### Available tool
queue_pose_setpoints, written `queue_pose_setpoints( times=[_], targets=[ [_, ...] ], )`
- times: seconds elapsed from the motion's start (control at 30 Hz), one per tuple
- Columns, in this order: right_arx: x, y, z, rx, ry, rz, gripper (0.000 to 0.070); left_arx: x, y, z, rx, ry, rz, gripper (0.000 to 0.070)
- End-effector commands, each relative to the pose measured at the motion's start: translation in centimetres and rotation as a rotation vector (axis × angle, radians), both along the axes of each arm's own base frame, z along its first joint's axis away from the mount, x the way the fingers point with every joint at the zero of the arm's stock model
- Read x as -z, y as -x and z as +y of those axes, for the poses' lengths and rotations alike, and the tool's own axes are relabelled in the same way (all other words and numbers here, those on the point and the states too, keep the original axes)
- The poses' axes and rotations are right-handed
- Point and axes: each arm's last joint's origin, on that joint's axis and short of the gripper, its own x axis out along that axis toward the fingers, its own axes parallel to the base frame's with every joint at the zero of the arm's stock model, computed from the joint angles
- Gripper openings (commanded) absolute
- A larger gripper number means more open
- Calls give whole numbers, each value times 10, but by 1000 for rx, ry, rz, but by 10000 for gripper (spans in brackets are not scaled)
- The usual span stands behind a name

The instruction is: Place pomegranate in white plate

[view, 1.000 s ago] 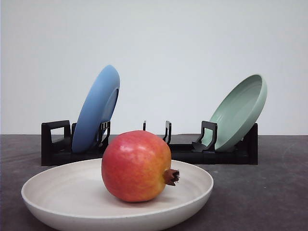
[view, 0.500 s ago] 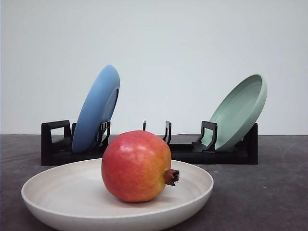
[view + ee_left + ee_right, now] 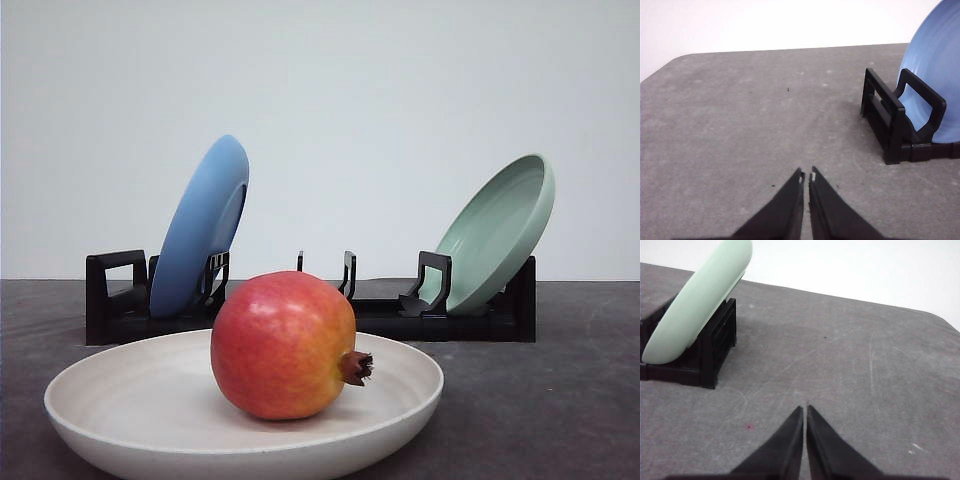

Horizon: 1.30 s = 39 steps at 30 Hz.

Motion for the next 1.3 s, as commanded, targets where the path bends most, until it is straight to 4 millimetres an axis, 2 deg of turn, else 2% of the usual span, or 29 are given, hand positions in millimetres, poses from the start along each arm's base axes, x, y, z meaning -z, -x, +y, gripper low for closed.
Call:
queue_pose_setpoints(
  times=[0.0, 1.27],
  targets=[
    [0, 0, 0, 4, -12, -7, 5, 4, 0, 0, 5, -6, 9, 0],
    [0, 0, 0, 4, -12, -7, 5, 4, 0, 0, 5, -6, 9, 0]
  ],
)
